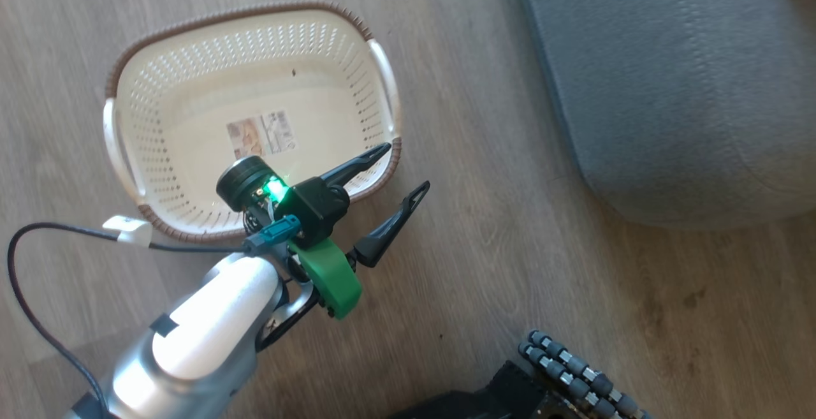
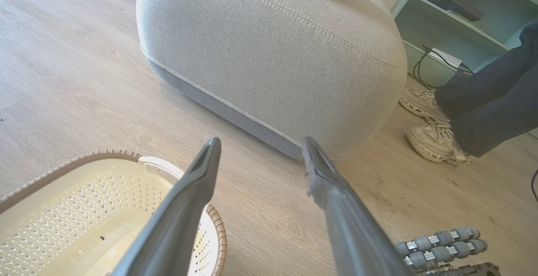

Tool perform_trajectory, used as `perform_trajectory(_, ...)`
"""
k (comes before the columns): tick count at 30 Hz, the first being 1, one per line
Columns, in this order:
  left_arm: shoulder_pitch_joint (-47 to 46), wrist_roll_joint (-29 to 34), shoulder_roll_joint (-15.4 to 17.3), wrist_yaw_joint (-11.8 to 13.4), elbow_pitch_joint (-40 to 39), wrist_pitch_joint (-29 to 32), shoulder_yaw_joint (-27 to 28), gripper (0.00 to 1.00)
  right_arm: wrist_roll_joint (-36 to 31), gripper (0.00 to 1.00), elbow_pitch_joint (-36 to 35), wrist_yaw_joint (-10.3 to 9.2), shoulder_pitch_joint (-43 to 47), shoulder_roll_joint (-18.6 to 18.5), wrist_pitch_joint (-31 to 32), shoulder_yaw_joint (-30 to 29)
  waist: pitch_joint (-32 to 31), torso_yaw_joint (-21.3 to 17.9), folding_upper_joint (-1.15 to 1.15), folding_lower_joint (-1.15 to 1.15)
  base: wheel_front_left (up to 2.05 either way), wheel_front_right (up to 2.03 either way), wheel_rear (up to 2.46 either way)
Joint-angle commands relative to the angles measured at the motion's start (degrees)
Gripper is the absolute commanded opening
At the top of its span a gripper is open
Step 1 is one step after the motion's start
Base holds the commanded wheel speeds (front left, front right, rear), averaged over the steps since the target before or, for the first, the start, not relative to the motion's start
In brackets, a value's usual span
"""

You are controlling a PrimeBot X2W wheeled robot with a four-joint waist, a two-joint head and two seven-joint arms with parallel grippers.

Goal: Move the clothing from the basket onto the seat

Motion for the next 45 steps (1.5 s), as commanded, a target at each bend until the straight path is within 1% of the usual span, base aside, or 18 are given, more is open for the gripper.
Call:
perform_trajectory(1, -1.46, 0.0, 0.85, -0.08, -2.23, -0.54, 1.28, 1.0, -0.7, 0.0, -1.3, -0.02, -0.38, -1.2, 0.54, -1.42, 1.71, 1.54, 0.0, -0.01, 0.0, 0.0, 0.0)
perform_trajectory(3, -1.73, 0.14, 0.95, -0.08, -2.37, -0.54, 1.16, 1.0, -2.39, 0.0, -0.17, -0.02, 1.3, 0.37, 1.08, -5.79, 2.81, 2.29, 0.0, -0.01, 0.0, 0.0, 0.0)
perform_trajectory(8, -2.17, 0.4, 1.47, -0.08, -2.52, -0.54, 1.25, 1.0, -6.03, 0.0, 2.94, -0.02, 5.61, 5.89, 2.26, -13.87, 4.78, 3.48, 0.0, -0.01, 0.0, 0.0, 0.0)
perform_trajectory(11, -2.45, 0.56, 1.77, -0.08, -2.61, -0.54, 1.35, 1.0, -7.2, 0.0, 5.26, -0.02, 7.51, 8.85, 1.98, -17.22, 5.46, 4.0, 0.0, -0.01, 0.0, 0.0, 0.0)
perform_trajectory(15, -2.63, 0.63, 1.74, -0.08, -2.68, -0.54, 1.72, 1.0, -8.52, 0.0, 9.32, -0.02, 9.87, 10.95, -0.4, -19.14, 5.51, 4.43, 0.0, -0.01, 0.0, 0.0, 0.0)
perform_trajectory(16, -2.62, 0.63, 1.67, -0.08, -2.66, -0.54, 1.79, 1.0, -8.74, 0.35, 10.47, -0.02, 10.47, 11.15, -1.53, -19.51, 5.33, 4.49, 0.0, -0.01, 0.0, 0.0, 0.0)
perform_trajectory(17, -2.62, 0.67, 1.57, -0.08, -2.65, -0.54, 1.89, 1.0, -8.88, 0.79, 11.77, -0.02, 11.05, 11.22, -2.65, -19.87, 5.11, 4.53, 0.0, -0.01, 0.0, 0.0, 0.0)
perform_trajectory(18, -2.6, 0.68, 1.42, -0.08, -2.61, -0.54, 1.94, 1.0, -9.21, 1.0, 13.2, -0.02, 11.71, 11.09, -3.78, -19.86, 4.8, 4.6, 0.0, -0.01, 0.0, 0.0, 0.0)
perform_trajectory(22, -2.53, 0.92, 0.74, -0.08, -2.43, -0.54, 2.43, 1.0, -9.63, 1.0, 19.67, -0.02, 13.75, 9.36, -8.15, -19.59, 3.28, 4.57, 0.0, -0.01, 0.0, 0.0, 0.0)
perform_trajectory(25, -2.34, 0.86, 0.07, -0.08, -2.22, -0.54, 2.88, 1.0, -8.98, 1.0, 24.68, -0.02, 14.59, 7.36, -11.27, -18.21, 1.89, 4.56, 0.0, -0.01, 0.0, 0.0, 0.0)
perform_trajectory(28, -2.06, 0.73, -0.77, -0.08, -1.99, -0.54, 3.26, 1.0, -7.52, 1.0, 28.83, -0.02, 15.41, 5.53, -13.18, -15.58, 0.15, 4.67, 0.0, -0.01, 0.0, 0.0, 0.0)
perform_trajectory(31, -1.59, 0.56, -1.68, -0.08, -1.75, -0.54, 3.49, 1.0, -5.39, 1.0, 30.89, -0.02, 16.44, 4.25, -13.74, -11.84, -1.72, 4.91, 0.0, -0.01, 0.0, 0.0, 0.0)
perform_trajectory(34, -1.0, 0.45, -2.48, -0.08, -1.34, -0.54, 3.94, 1.0, -0.93, 1.0, 27.72, -0.02, 19.36, 4.62, -13.79, -7.2, -3.72, 5.33, 0.0, -0.01, 0.0, 0.0, 0.0)
perform_trajectory(39, 0.35, 0.44, -3.87, -0.08, -0.4, -0.54, 5.27, 1.0, 7.76, 1.0, 19.97, -0.02, 27.1, 5.66, -13.81, 1.58, -7.27, 6.97, 0.0, -0.01, 0.0, 0.0, 0.0)
perform_trajectory(43, 1.45, 0.46, -5.27, -0.08, 0.21, -0.54, 6.49, 1.0, 13.56, 1.0, 12.62, -0.02, 32.63, 7.08, -13.82, 6.19, -9.93, 9.05, 0.0, -0.01, 0.0, 0.0, 0.0)
perform_trajectory(44, 1.45, 0.46, -5.27, -0.08, 0.21, -0.54, 6.49, 1.0, 13.56, 1.0, 12.62, -0.02, 32.63, 7.08, -13.82, 6.19, -9.93, 9.05, 0.0, -0.01, 0.0, 0.0, 0.0)
perform_trajectory(45, 1.74, 0.48, -5.63, -0.08, 0.38, -0.54, 6.76, 1.0, 14.61, 1.0, 10.93, -0.02, 33.71, 7.47, -13.82, 7.2, -10.62, 9.71, 0.0, -0.01, 0.0, 0.0, 0.0)
